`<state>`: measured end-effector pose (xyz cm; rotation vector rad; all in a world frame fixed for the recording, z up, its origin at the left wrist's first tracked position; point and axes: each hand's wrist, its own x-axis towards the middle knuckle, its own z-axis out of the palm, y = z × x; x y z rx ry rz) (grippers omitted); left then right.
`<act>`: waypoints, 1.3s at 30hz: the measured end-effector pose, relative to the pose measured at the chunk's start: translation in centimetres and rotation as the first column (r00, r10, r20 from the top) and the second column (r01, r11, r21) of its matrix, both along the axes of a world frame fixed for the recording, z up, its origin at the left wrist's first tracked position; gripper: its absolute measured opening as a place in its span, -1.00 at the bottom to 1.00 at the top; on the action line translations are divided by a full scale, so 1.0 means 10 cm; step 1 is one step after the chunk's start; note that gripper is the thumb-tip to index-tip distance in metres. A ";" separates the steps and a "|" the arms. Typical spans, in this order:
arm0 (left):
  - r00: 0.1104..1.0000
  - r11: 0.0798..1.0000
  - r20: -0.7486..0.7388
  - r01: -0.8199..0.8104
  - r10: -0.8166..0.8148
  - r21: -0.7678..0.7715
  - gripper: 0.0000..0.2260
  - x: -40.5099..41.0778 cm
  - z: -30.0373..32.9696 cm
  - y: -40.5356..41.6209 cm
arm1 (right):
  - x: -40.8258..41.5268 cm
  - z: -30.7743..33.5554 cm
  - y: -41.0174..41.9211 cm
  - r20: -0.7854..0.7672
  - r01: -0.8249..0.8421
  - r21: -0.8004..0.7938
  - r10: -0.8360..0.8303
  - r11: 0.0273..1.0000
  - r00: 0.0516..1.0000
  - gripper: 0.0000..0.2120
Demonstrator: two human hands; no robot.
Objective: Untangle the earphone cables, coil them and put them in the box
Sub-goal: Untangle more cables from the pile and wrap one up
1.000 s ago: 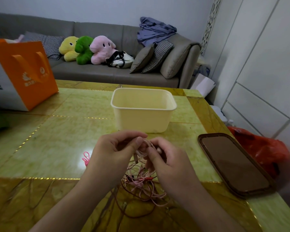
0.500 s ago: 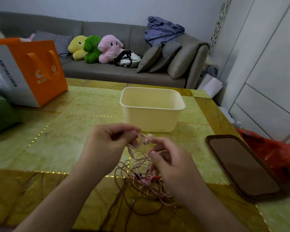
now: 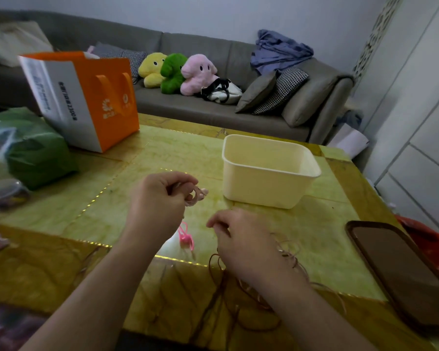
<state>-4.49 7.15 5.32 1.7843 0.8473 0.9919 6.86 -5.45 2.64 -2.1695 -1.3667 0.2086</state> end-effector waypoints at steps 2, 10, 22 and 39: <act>1.000 1.000 -0.002 -0.021 0.021 -0.014 -0.80 -0.01 -0.01 0.03 | -0.01 -0.11 0.26 0.018 -0.005 -0.137 0.008 0.991 1.000 -0.62; 1.000 0.999 0.016 -0.021 0.021 -0.027 -0.79 -0.01 -0.02 0.11 | -0.04 -0.50 0.72 -0.087 0.047 -0.195 -0.066 0.980 0.994 -0.89; 0.999 0.999 0.039 0.023 -0.022 -0.027 -0.77 0.01 -0.01 0.09 | -0.23 -0.49 0.52 -0.097 0.055 -0.029 -0.058 0.998 0.994 -0.87; 0.999 0.998 0.022 0.041 -0.040 -0.039 -0.77 0.05 -0.02 0.03 | -0.17 -0.55 0.39 0.005 0.024 0.017 -0.024 1.000 1.000 -0.86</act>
